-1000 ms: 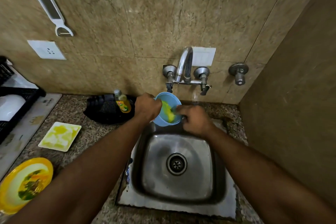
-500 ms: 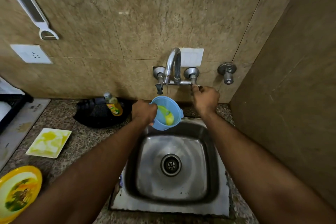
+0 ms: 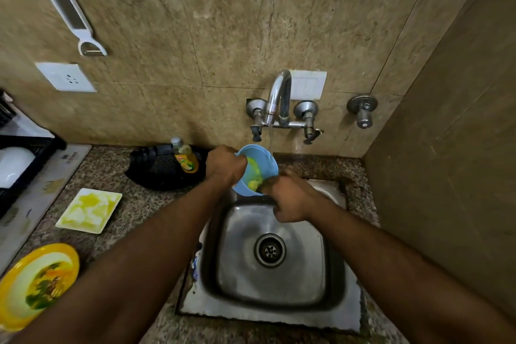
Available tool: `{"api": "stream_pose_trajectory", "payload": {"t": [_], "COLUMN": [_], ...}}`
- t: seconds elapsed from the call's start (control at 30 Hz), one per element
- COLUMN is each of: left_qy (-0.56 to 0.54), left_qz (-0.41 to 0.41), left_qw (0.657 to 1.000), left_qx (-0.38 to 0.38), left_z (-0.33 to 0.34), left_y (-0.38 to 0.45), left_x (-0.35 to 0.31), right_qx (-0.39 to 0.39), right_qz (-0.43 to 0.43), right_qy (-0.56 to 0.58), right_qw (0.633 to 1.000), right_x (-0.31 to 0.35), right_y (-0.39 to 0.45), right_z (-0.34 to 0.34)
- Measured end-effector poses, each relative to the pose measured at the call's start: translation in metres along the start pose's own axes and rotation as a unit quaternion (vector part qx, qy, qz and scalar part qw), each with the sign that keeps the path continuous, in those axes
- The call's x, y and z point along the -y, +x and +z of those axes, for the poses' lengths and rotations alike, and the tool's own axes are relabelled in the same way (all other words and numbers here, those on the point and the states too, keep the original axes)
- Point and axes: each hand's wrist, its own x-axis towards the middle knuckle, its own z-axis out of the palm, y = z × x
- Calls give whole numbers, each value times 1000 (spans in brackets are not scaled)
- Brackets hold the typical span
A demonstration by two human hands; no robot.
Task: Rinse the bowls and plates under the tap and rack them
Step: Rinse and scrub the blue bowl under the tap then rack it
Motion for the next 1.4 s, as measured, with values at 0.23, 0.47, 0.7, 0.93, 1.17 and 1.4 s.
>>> {"api": "stream_pose_trajectory", "payload": {"t": [0.23, 0.47, 0.7, 0.93, 1.17, 1.4], "left_qy": [-46, -139, -257, -240, -231, -221], "left_qz": [-17, -93, -70, -64, -105, -149], "left_qw": [997, 986, 964, 955, 967, 963], "left_qx": [-63, 19, 11, 163, 34, -35], "left_z": [6, 6, 38, 28, 43, 49], "left_y": [-4, -4, -16, -3, -1, -11], "left_x": [11, 14, 39, 49, 46, 28], "right_qx": [18, -84, -73, 40, 90, -46], "right_qz": [21, 62, 8, -105, 105, 207], "right_qy": [-62, 56, 65, -261, -50, 143], "right_qw": [998, 993, 995, 959, 989, 967], "right_x": [4, 10, 16, -27, 42, 63], "right_y": [24, 11, 10, 15, 11, 15], "right_z": [25, 16, 34, 1, 12, 22]}}
